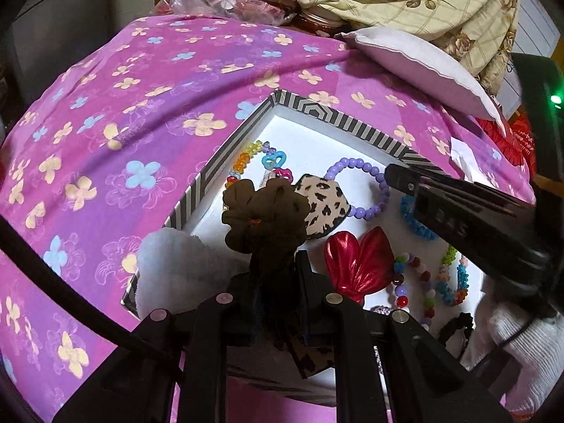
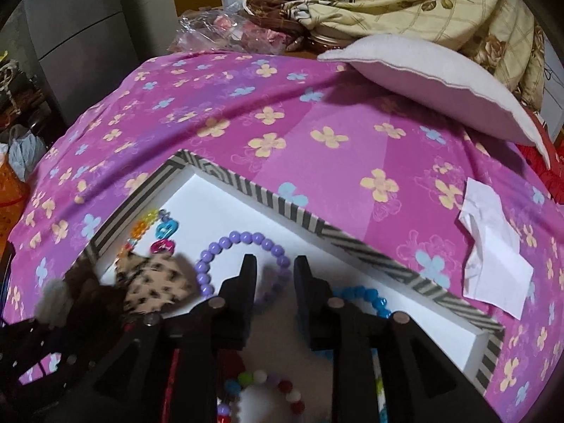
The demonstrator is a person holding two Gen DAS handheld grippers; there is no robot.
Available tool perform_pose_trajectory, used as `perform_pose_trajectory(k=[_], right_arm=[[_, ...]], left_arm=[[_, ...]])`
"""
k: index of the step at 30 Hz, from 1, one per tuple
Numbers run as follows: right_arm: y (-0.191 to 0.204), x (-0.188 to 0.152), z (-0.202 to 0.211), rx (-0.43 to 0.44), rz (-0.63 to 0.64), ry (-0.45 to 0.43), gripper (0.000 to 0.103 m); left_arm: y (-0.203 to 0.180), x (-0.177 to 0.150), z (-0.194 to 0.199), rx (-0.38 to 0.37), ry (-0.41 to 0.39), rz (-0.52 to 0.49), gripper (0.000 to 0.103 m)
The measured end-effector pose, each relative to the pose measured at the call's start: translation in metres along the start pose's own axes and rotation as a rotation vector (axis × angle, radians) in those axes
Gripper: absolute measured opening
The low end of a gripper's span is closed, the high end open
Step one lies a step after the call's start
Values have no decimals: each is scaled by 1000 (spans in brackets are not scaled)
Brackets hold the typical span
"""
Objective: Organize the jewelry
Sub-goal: 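Carry the leopard bow over the tray with left tool while right tool releases the purple bracelet inside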
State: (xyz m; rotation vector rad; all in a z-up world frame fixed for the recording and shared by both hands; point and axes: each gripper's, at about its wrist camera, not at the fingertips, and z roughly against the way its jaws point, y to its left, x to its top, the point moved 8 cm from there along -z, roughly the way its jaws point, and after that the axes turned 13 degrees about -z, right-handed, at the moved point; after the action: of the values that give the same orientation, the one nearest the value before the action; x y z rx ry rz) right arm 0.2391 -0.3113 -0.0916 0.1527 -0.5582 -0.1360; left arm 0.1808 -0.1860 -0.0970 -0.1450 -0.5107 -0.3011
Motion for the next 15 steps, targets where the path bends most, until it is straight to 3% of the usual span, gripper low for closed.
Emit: perform_pose_trajectory(k=[9,15], right_arm=[[-8,-13,32,13,-26,-35,41],[-19,-25,54,6,-53,-55,45]], left_arm=[[-4,-1,19,50,-42,-53,36],[-6,-3,37,62,-78,-64,43]])
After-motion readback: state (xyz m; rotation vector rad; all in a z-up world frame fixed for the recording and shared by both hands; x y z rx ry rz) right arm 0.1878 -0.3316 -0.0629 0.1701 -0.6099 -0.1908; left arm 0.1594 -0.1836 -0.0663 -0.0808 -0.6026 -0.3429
